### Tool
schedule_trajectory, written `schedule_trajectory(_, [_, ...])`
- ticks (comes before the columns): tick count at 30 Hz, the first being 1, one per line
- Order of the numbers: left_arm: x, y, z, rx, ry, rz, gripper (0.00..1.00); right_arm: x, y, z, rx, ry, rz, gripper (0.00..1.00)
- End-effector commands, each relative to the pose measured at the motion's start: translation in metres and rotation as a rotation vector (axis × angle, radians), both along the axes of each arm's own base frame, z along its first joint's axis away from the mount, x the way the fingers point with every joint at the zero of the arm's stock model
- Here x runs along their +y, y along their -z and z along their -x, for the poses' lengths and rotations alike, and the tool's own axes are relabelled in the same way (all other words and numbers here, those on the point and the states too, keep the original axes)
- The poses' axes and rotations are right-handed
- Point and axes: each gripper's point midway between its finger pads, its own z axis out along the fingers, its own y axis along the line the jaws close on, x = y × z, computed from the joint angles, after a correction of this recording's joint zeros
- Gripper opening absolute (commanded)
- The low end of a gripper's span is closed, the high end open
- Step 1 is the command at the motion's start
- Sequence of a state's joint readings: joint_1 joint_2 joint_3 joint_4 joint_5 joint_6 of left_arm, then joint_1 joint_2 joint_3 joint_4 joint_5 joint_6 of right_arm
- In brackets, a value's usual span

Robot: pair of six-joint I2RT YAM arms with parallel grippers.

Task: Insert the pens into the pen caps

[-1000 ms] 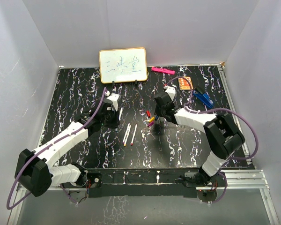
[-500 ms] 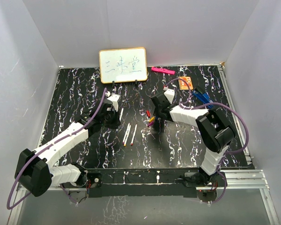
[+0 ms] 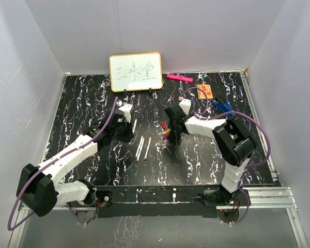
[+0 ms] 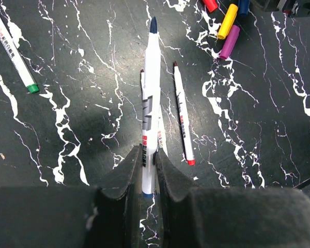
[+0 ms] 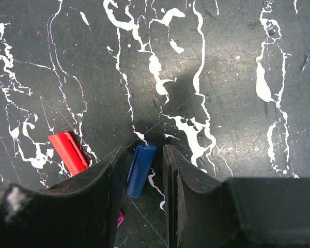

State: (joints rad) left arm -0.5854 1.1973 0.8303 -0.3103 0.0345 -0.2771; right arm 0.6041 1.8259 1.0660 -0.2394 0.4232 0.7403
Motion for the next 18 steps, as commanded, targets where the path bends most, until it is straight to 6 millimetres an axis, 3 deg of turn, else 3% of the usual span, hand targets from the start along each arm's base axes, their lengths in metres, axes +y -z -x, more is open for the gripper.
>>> schedule_trajectory(1, [-0.005, -0.007, -0.003, -0.019, 0.014, 0.026, 0.00, 0.006, 0.001, -0.001, 0.003, 0.006, 0.014, 0.32])
schedule_trajectory(9, [-0.006, -0.014, -0.004, -0.040, 0.008, 0.042, 0.00, 0.000, 0.013, 0.018, 0.061, 0.004, 0.083, 0.30])
schedule_trajectory(18, [-0.006, -0.015, -0.005, -0.042, 0.007, 0.042, 0.00, -0.013, 0.039, 0.042, 0.162, -0.003, 0.175, 0.22])
